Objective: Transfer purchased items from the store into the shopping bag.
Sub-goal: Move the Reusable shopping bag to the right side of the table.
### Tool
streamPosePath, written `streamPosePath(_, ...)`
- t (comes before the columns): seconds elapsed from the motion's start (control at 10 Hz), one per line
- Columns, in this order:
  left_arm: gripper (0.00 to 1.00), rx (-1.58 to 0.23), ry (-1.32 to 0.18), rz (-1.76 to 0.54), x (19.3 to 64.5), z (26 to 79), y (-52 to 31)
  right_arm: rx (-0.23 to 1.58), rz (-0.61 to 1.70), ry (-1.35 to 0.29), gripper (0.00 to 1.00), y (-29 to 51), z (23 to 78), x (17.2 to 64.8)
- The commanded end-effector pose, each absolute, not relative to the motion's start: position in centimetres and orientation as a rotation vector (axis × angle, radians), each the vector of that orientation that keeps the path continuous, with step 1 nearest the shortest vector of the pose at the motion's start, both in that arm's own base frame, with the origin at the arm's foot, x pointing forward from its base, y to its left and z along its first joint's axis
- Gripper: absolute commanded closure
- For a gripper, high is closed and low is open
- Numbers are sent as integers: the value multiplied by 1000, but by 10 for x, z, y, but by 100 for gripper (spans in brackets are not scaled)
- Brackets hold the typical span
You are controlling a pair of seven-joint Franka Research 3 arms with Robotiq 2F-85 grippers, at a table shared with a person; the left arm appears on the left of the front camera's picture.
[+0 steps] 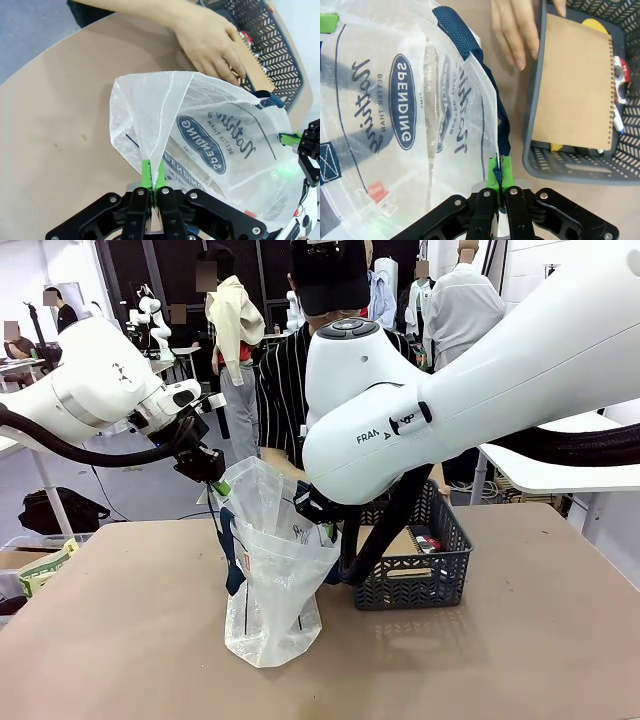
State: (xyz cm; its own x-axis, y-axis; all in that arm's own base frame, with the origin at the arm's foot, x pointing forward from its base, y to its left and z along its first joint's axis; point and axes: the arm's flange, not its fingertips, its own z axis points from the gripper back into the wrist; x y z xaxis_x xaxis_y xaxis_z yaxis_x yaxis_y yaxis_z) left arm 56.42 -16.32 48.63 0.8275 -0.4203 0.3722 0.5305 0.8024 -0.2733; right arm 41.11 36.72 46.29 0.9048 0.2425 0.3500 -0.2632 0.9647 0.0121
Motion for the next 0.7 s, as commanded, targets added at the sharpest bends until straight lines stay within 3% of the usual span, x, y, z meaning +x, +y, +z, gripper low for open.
streamPosePath(0.0, 100, -377, -307, -517, 566, 486, -161, 57, 261, -363, 100, 365, 461, 408)
streamPosePath(0.6, 100, -377, -307, -517, 566, 486, -161, 57, 261, -363, 100, 365, 461, 408)
